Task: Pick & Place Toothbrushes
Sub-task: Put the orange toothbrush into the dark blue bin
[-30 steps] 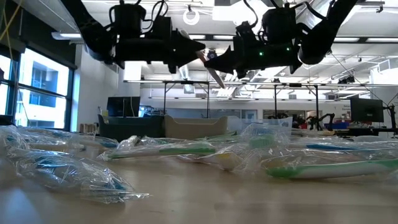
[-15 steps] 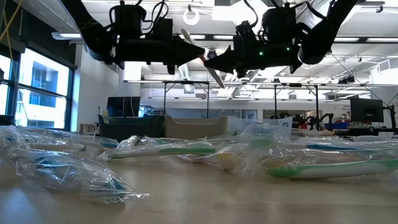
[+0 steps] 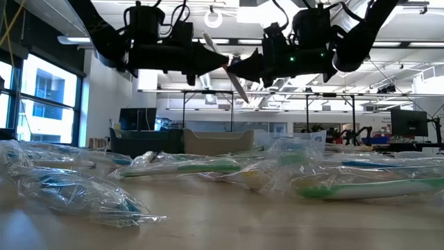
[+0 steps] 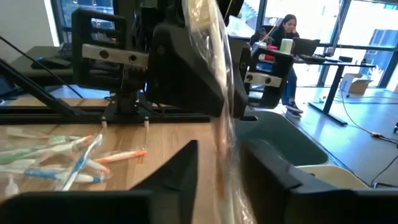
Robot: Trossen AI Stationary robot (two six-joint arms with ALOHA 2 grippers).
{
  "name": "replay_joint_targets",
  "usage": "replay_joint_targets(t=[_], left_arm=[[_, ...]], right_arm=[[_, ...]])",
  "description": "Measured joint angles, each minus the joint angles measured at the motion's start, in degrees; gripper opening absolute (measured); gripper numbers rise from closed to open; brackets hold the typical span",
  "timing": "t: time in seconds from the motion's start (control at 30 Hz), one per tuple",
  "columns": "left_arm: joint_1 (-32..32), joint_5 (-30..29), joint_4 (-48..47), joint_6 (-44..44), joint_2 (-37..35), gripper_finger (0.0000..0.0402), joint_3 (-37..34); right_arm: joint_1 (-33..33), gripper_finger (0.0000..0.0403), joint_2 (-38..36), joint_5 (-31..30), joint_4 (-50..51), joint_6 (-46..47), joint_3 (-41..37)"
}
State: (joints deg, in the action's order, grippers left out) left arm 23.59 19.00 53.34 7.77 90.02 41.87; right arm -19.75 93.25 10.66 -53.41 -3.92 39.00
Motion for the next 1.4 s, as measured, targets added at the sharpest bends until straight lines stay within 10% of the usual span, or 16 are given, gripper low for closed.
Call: replay_joint_targets(t=[0.37,1.4], left_arm=[[0.02,-0.09,-0.87,-0.44,0.0,0.0025,0.0],[0.09,-0.19,-1.48,-1.04,-0.71,0.0026,-0.06]], right_arm=[[-0.33,0.0229,-2.97,-0.34,5.57,1.19,0.0],[-0.76,0.0194,-12.52,-9.03,29.69,1.09,0.04]])
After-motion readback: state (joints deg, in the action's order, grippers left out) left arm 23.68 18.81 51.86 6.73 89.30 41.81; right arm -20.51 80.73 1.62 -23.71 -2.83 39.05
